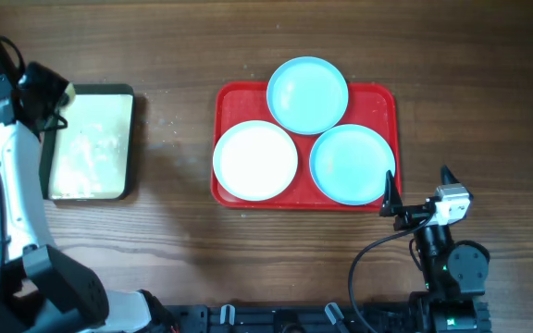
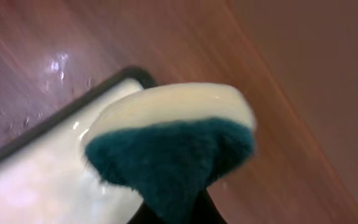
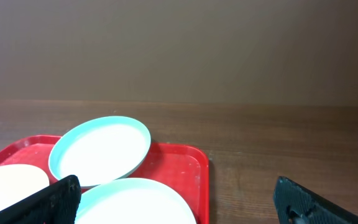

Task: Clean dirty plates on tray and stack at the side
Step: 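Grasp the sponge with the left gripper and lift it, then carry the sponge with the left gripper onto the white plate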

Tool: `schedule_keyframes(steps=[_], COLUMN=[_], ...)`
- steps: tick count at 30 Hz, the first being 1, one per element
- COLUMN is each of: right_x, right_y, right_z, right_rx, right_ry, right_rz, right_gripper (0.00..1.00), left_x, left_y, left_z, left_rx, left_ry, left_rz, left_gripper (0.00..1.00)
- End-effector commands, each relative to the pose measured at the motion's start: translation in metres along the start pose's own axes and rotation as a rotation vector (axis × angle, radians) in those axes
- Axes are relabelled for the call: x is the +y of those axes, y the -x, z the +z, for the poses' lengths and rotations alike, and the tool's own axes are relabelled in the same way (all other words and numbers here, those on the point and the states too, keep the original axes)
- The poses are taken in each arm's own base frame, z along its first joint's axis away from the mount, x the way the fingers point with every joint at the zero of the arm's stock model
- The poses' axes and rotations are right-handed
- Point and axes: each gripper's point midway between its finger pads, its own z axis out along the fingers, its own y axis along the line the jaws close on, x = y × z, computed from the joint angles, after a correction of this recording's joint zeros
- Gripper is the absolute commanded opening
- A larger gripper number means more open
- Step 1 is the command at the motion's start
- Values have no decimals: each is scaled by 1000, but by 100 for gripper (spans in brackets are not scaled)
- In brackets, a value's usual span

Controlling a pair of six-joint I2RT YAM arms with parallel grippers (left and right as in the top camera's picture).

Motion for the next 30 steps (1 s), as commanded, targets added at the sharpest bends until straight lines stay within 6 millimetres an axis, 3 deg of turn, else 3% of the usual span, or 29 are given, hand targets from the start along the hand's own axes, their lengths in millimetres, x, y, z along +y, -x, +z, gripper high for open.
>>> schedule_keyframes(steps=[1,3,4,6,7,8,9,10,11,12,13,14,15,16,18,19,22,24,26,29,30], right_x=[-1,-1,-1,-1,-1,-1,-1,-1,-1,-1,-1,-1,-1,-1,-1,-1,-1,-1,-1,-1,-1], right_y=[1,1,1,1,1,1,1,1,1,1,1,1,1,1,1,1,1,1,1,1,1], right_z=[0,0,0,0,0,0,0,0,0,0,0,0,0,0,0,0,0,0,0,0,0], right_rx=[-5,-5,-5,-5,-5,-5,-5,-5,-5,-5,-5,-5,-5,-5,-5,-5,-5,-5,-5,-5,-5], right_ry=[-10,-9,-10,-10,-9,-10,-9,-10,-10,-9,-9,-9,-9,-9,-9,-9,-9,-9,-10,-9,-9], right_rz=[-13,-13,-13,-12,-13,-13,-13,-13,-13,-13,-13,-13,-13,-13,-12,-13,-13,-12,-13,-13,-13], right_gripper=[100,100,100,100,100,100,100,100,100,100,100,100,100,100,99,100,100,100,100,100,99], left_x=[50,41,30,0,-28,-41,-48,-41,-22,0,16,41,58,70,69,58,9,3,21,51,56], left_y=[-60,-60,-51,-31,-7,3,11,15,14,0,-23,-60,-81,-91,-80,-65,-15,-3,-14,-54,-60], left_z=[66,65,54,23,-13,-34,-54,-57,-43,-15,15,58,81,92,81,67,-7,-29,-11,43,52], left_rx=[168,181,160,123,59,19,-26,-69,-101,-79,-15,79,147,189,169,132,-66,-127,-101,29,57], left_ry=[178,130,87,-60,-203,-274,-308,-259,-143,-46,-4,54,98,124,119,92,-73,-91,-27,51,67], left_rz=[44,37,29,18,23,32,45,77,90,86,87,95,126,154,141,140,151,151,146,141,141], left_gripper=[4,4,4,4,4,4,4,4,4,4,4,4,4,4,4,4,4,4,4,4,4])
